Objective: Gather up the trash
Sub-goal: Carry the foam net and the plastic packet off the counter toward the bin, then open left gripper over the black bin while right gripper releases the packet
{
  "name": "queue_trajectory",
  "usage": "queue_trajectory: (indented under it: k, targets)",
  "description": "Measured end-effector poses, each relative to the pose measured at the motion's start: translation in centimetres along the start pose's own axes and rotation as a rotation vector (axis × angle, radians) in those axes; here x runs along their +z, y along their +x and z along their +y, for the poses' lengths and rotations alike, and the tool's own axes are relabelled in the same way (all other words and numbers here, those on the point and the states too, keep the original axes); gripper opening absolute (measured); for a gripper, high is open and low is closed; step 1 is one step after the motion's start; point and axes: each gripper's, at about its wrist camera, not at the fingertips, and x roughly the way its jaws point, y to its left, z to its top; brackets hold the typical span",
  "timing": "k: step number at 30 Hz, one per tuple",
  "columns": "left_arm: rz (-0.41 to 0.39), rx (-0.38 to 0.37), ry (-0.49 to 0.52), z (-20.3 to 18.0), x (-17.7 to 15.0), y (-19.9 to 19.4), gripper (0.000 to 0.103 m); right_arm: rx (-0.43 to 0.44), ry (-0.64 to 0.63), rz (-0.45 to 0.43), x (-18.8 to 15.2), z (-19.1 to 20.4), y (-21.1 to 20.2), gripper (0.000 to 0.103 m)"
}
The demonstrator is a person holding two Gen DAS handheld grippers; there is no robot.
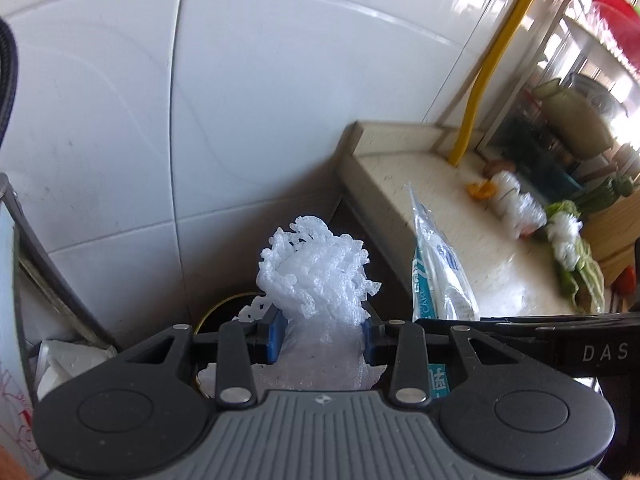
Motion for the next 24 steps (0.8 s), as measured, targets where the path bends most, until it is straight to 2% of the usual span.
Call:
queue_trajectory:
  k: [11,16,24]
  targets:
    - [0.15,0.076,0.006,1.9,-1.1,5.2,0.034,-0.111,0.014,0.069,-1.0,-0.9,4.9,0.035]
    - [0.214,0.119,-0.001,2.4,-1.4,7.6,0.039,-0.153,0.035,0.106,-1.4,-2.3,7.4,0.035]
    - [0.29,0.197,-0.078,3.2,-1.4,10.3,0.048,-0.217,0.073,0.144,-1.4,-4.9,10.6,0.042]
